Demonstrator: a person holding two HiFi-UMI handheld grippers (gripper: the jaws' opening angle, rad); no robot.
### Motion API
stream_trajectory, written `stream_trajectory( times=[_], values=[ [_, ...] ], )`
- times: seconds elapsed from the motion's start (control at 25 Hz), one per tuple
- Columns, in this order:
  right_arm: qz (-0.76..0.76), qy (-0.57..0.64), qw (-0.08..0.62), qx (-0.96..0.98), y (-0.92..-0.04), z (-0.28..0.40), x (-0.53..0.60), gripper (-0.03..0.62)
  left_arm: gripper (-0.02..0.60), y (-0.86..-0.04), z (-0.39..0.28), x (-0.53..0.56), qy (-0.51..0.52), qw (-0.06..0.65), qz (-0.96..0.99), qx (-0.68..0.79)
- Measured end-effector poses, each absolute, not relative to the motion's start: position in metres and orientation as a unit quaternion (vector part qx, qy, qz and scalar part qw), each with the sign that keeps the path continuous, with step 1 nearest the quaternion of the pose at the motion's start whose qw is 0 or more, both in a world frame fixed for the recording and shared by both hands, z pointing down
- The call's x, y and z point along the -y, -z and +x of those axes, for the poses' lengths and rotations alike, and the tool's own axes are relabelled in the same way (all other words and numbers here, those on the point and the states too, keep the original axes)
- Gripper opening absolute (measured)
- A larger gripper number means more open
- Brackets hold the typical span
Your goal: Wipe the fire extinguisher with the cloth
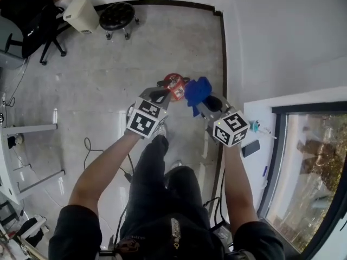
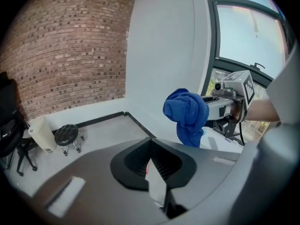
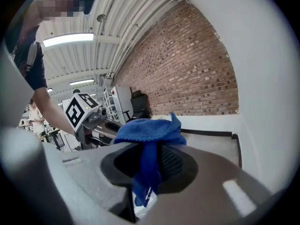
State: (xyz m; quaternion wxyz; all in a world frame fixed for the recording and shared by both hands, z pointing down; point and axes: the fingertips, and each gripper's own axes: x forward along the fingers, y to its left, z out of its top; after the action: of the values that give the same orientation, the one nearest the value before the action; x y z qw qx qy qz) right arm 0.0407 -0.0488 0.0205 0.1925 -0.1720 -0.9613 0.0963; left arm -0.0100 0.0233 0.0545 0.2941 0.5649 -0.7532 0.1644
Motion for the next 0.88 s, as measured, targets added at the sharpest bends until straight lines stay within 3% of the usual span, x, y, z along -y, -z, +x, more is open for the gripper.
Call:
stream_trajectory(
  times=[0.52,0.88],
  values=[
    [-0.133,-0.07,0.101,0.984,0.134,0.124,0.02,0.084,0.006,0.132,0.086,-0.036,-0.147,0.187,0.607,0.758],
    [-0.092,-0.082,0.063,0.99,0.221,0.162,-0.046,0.084,0.006,0.217,0.11,-0.087,-0.111,0.14,0.629,0.757]
  ],
)
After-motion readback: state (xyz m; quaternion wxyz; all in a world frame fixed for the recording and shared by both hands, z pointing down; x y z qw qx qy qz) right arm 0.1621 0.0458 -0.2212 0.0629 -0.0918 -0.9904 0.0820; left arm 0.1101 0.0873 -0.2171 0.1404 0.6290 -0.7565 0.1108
